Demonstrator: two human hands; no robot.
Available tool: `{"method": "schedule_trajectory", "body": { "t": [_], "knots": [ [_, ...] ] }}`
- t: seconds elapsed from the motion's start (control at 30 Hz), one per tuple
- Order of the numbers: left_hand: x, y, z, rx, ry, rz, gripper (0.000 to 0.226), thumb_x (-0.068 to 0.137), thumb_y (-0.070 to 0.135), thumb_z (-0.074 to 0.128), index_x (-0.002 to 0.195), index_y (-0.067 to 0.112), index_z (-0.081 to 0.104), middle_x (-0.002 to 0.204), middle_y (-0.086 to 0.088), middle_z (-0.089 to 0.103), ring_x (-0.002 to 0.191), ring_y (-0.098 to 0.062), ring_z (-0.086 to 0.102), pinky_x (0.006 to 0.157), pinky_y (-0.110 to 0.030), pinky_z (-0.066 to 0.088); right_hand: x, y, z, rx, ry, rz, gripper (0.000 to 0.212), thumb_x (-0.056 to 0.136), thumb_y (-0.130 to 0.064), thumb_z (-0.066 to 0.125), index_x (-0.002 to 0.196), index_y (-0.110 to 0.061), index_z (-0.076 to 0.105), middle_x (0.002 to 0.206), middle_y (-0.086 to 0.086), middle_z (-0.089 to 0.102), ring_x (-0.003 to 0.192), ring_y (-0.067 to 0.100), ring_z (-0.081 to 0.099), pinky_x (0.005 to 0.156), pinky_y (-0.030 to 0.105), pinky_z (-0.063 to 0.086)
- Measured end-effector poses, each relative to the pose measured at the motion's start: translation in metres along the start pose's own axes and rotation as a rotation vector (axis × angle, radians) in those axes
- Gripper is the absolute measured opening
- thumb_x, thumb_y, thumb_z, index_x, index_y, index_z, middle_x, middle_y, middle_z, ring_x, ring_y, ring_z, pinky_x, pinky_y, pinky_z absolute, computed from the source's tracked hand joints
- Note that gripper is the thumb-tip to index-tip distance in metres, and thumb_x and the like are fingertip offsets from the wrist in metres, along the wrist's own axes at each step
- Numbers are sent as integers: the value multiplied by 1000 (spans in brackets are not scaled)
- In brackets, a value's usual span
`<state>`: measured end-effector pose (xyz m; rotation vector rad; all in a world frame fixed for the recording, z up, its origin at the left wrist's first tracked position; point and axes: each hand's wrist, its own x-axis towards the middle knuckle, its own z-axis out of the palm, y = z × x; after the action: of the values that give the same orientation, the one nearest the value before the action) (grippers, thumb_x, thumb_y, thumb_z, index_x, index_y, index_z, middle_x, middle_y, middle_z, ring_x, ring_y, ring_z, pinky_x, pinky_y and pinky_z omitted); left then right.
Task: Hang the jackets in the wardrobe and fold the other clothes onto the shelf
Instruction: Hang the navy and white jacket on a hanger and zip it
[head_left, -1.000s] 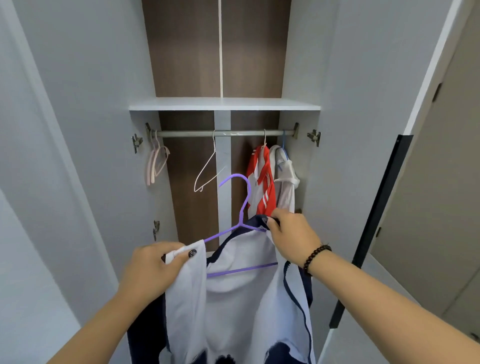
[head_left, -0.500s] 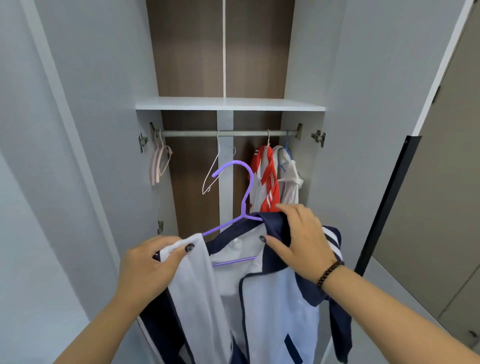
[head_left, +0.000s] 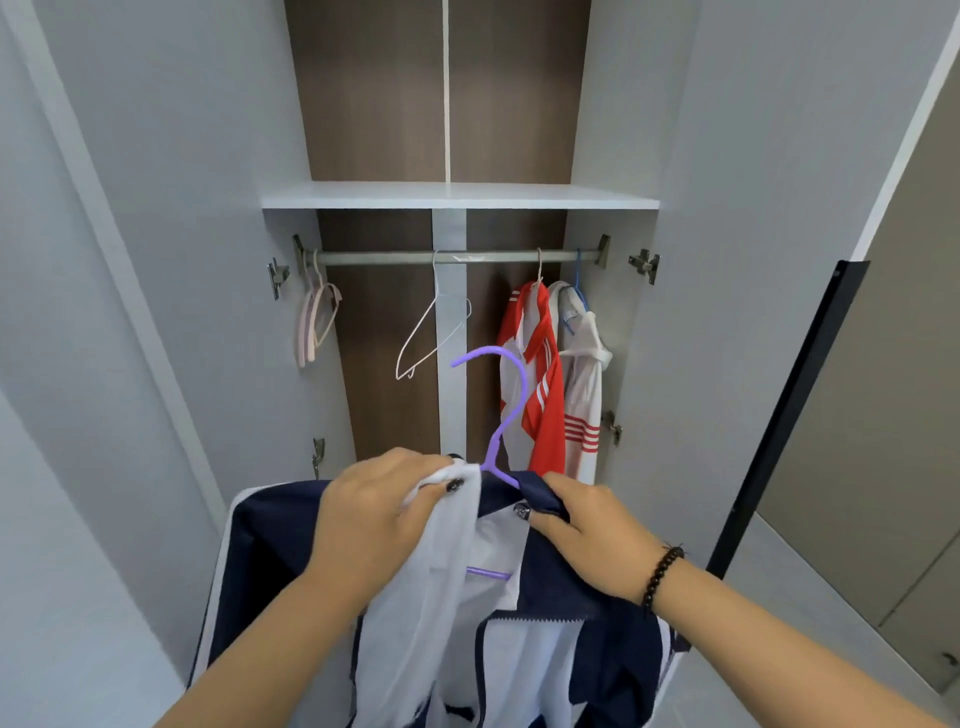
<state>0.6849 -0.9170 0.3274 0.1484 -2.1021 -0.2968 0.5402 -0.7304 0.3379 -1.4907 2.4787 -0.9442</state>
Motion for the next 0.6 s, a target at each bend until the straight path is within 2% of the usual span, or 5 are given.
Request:
{"method": "schedule_trajectory", "body": {
  "t": [0.17, 0.27, 0.33, 0.43, 0.6],
  "knots": [
    [9, 7, 43, 19, 36, 40, 30, 88, 10, 59, 109, 26, 73, 105, 15, 71, 94, -7, 67, 79, -25, 49, 19, 23, 11, 140, 11, 90, 29, 91, -22, 60, 66, -24, 45, 63, -8, 51, 56, 3, 45, 55, 18, 38],
    [8, 3, 65, -266, 10, -361, 59, 93, 13, 56, 134, 54, 45, 125, 44, 50, 107, 24, 48, 87, 2, 36, 38, 48, 6, 179, 38, 173, 32, 89, -21, 61, 62, -20, 43, 59, -9, 48, 52, 1, 41, 52, 15, 35],
    [4, -6, 90, -404, 40, -570, 75, 94, 14, 59, 141, 61, 23, 132, 54, 31, 115, 32, 34, 89, 7, 29, 56, 67, -1, 209, 65, 243, 33, 90, -21, 62, 62, -16, 44, 58, -7, 47, 52, 3, 39, 49, 15, 33],
    [10, -20, 129, -509, 54, -764, 82, 90, 20, 67, 137, 61, 14, 138, 52, 20, 131, 16, 27, 103, -14, 30, 86, 97, -9, 266, 91, 334, 38, 89, -17, 62, 59, -16, 39, 55, -6, 39, 52, 9, 34, 48, 17, 28],
    [36, -29, 198, -578, 40, -976, 93, 85, 22, 74, 149, 45, 10, 157, 15, 25, 141, -10, 32, 110, -35, 36, 130, 142, -22, 375, 89, 430, 29, 87, -13, 62, 65, -10, 42, 62, 4, 40, 59, 15, 37, 55, 26, 31]
  ]
}}
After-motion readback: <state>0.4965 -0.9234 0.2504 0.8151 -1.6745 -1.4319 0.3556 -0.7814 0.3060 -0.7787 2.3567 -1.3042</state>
